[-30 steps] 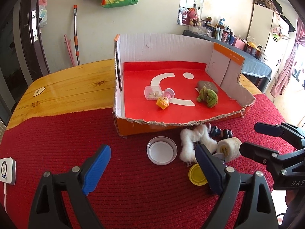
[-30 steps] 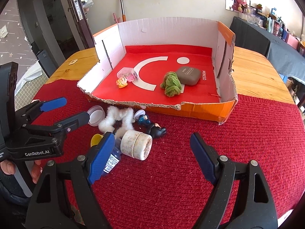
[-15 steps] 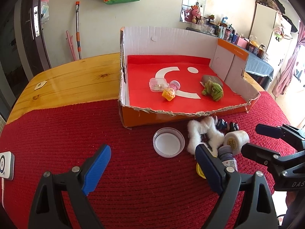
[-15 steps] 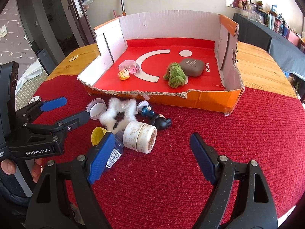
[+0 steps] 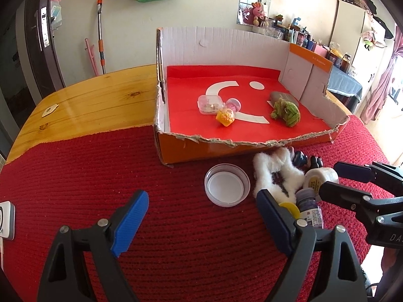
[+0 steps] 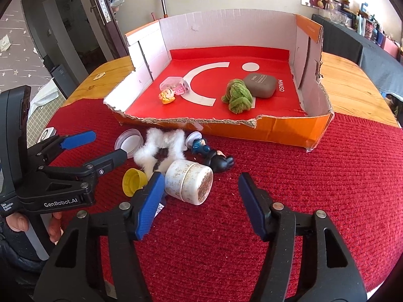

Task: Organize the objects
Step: 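Grasp the clear round lid with left tool while right tool grasps the white cream jar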

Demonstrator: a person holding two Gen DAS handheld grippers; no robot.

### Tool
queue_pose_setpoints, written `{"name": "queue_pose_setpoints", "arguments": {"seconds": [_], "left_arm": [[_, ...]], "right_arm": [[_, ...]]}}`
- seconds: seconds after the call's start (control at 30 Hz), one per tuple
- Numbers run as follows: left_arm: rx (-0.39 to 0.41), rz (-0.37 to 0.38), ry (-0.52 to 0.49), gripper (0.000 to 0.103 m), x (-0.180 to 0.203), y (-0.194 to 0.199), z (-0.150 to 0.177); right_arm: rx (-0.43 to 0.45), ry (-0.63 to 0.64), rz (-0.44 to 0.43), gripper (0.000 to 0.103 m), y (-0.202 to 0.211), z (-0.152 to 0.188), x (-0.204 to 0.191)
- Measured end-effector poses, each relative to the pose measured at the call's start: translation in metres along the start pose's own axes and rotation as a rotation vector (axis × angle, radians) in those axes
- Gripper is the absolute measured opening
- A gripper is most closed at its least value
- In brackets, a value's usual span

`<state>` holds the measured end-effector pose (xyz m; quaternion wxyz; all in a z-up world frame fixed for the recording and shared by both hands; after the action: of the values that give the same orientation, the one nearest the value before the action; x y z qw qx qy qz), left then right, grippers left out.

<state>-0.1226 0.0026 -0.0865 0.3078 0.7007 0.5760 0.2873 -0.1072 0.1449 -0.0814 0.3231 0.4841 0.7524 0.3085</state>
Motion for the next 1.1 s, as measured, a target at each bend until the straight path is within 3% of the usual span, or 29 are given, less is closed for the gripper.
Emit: {"name": "queue_pose_setpoints", "arguments": {"seconds": [0.7,0.87,1.0,1.1], "left_arm": [[-0.024,-0.004,-0.022,0.073,0.006,-0.017,-0.003],[-0.023,0.004,-0.026,0.061,0.009,-0.018,-0.005],[-0.022,0.024,-0.024,0.042,0.012,-0.016,-0.005],[-0.023,0.031,-0.02,0.043,0.013,-0.015,-0.005]], "right_arm": [[-0.026,-0.027,-0.032,0.04,-0.014,0.002,0.004],[-0.029,-0.026,-0.034,0.039,-0.015,0.003,0.006],[-0.029,-0.03,-0.028,0.039,-0.014,0.004,0.009],[-0.029,-0.032,-0.03,0.038,-0.013,0.004,0.01]]}}
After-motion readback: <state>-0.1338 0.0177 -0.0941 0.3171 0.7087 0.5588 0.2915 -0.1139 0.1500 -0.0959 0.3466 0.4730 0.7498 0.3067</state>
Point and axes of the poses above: each gripper's, at about its wrist camera, not at the fingertips, and y roughly against the way its jaws point, x to its right, z to its underside, the point moved 8 cm from there along -y, roughly the way its jaws point, and after that the axes turned 1 degree about -z, right-handed, at the moved point
